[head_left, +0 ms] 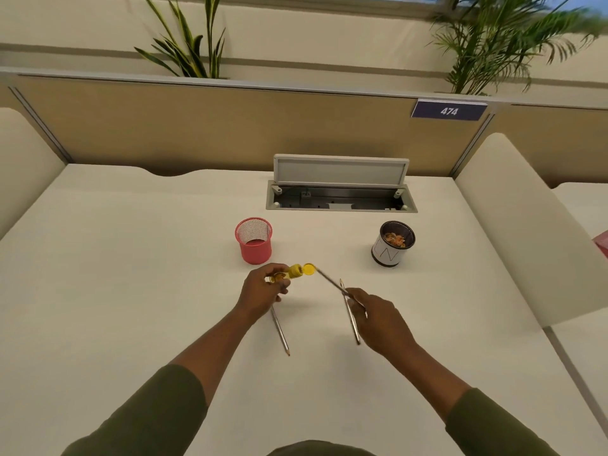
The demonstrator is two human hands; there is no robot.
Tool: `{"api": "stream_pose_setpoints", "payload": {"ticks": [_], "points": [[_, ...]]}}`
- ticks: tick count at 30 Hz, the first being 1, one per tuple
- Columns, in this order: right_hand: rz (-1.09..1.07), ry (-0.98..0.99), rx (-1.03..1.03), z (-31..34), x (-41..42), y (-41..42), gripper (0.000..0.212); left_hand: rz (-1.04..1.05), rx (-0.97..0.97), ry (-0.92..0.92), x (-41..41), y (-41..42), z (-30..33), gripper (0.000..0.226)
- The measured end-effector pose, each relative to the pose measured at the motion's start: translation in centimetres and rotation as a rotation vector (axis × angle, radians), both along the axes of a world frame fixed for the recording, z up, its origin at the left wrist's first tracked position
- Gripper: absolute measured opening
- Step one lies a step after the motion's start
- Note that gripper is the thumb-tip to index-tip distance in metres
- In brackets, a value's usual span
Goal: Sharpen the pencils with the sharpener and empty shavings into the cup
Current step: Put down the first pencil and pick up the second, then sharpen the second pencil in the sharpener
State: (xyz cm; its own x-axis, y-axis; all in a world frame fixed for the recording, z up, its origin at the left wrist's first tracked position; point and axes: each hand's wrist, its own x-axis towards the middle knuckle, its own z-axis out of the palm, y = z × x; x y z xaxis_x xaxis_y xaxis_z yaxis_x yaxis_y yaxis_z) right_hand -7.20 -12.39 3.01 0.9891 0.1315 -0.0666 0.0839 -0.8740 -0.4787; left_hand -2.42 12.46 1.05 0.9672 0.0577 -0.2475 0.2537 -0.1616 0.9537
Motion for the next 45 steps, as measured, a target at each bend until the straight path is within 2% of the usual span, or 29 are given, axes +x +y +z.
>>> {"api": "stream_pose_setpoints", "payload": {"ticks": [2,4,10,17,22,25,28,31,38,40,42,44,45], "points": [[0.052,-0.052,-0.126,0.7,-0.3,-0.6,0.035,-0.029,0.027,-0.015,0.0,-0.6,0.5,0.026],[0.063,-0.031,-0.154,1.2,-0.3,-0.7,0.037,-0.059,0.061,-0.034,0.0,-0.9,0.8,0.028],[0.046,-0.080,-0.083,1.3,-0.3,-1.9,0.019,-0.104,0.131,-0.100,-0.3,-2.2,1.7,0.031],[0.058,-0.161,-0.050,2.1,-0.5,-2.8,0.014,-0.093,0.178,-0.092,-0.2,-2.4,1.5,0.031],[0.128,-0.128,-0.039,2.3,0.1,-2.4,0.015,-0.167,0.302,-0.127,0.1,-2.0,1.5,0.032],[0.198,-0.156,-0.116,2.2,0.5,-2.6,0.014,-0.259,0.423,-0.132,0.5,-1.6,1.6,0.031],[0.280,-0.293,-0.216,2.5,0.9,-3.1,0.007,-0.369,0.597,-0.176,1.1,-1.1,1.5,0.028],[0.389,-0.393,-0.336,3.6,1.4,-3.7,0.014,-0.498,0.751,-0.182,1.6,-0.8,1.6,0.021],[0.556,-0.563,-0.472,3.6,2.3,-4.2,0.012,-0.535,0.773,-0.222,2.5,-1.2,1.6,0.021],[0.550,-0.533,-0.449,3.1,2.6,-4.3,0.021,-0.506,0.769,-0.271,2.6,-1.4,1.5,0.023],[0.498,-0.422,-0.348,2.9,2.6,-3.8,0.027,-0.465,0.757,-0.325,2.8,-1.4,1.3,0.025],[0.279,-0.179,-0.108,3.6,1.9,-2.2,0.031,-0.435,0.752,-0.373,3.0,-1.2,1.1,0.027],[0.092,0.041,0.112,4.0,1.9,-1.5,0.034,-0.432,0.764,-0.398,3.0,-1.0,1.1,0.029]]}}
